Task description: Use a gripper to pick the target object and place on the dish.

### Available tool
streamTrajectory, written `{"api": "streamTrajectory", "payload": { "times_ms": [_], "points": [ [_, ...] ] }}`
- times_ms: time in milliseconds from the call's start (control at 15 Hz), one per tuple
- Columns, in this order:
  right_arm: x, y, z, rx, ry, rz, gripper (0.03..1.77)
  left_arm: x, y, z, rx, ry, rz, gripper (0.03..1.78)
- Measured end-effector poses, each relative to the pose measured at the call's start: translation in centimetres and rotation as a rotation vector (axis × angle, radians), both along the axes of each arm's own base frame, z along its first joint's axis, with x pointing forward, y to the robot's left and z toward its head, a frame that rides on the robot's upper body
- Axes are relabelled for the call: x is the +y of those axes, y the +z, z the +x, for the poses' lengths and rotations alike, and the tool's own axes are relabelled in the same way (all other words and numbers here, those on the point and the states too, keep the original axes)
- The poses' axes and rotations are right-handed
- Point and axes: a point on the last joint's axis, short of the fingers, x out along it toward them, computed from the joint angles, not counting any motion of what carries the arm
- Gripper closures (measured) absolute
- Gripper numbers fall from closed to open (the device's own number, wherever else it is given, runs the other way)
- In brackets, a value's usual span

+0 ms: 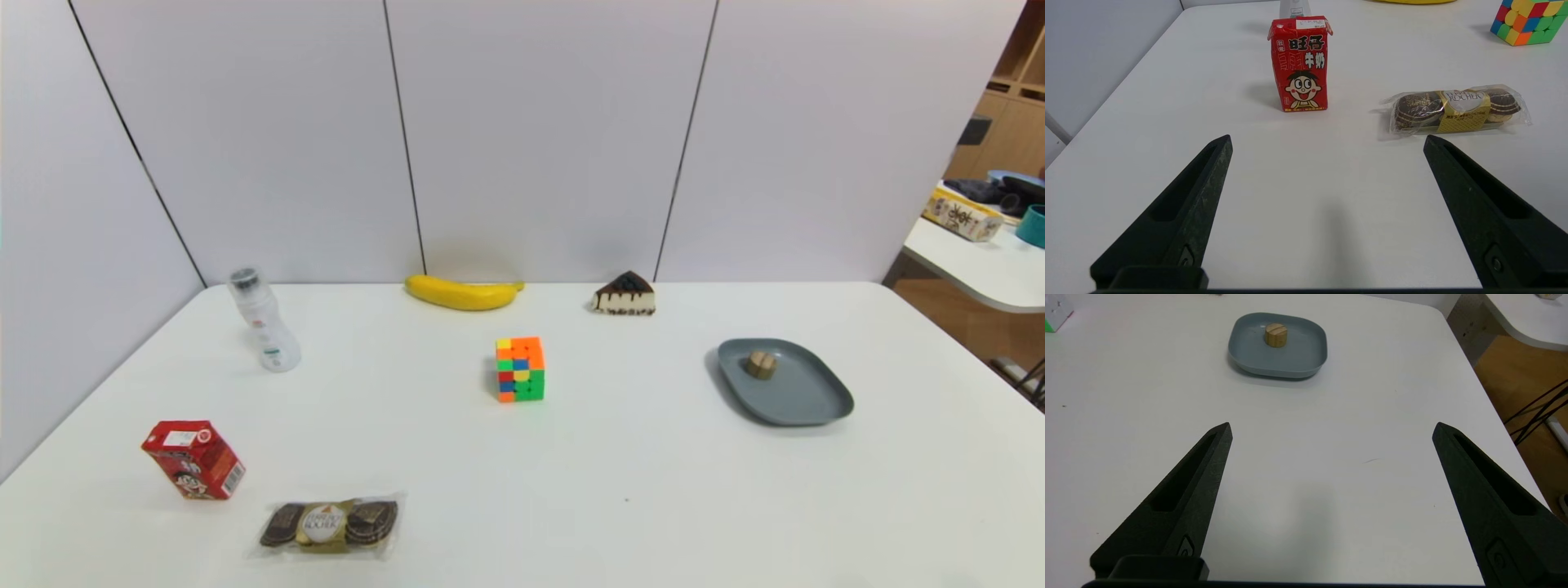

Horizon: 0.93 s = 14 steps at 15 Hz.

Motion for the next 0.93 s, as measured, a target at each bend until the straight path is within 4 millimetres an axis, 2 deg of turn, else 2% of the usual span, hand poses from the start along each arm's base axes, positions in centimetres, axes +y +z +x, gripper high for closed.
{"api": "streamTrajectory", "payload": {
  "times_ms": [200,400,600,933],
  "points": [
    [0.0,-2.5,-0.7,-0.074,0.006,-0.004,0.11,0.0,0.0,0.0,0.000,0.000,0.000,0.12],
    [0.1,-4.2,-1.1,-0.141,0.030,-0.001,0.11,0.0,0.0,0.0,0.000,0.000,0.001,0.12],
    [0.1,-6.0,-2.0,-0.117,0.059,0.002,0.11,0.0,0.0,0.0,0.000,0.000,0.000,0.12],
    [0.1,-6.7,-2.6,-0.143,0.073,0.013,0.11,0.0,0.0,0.0,0.000,0.000,0.001,0.12]
  ]
}}
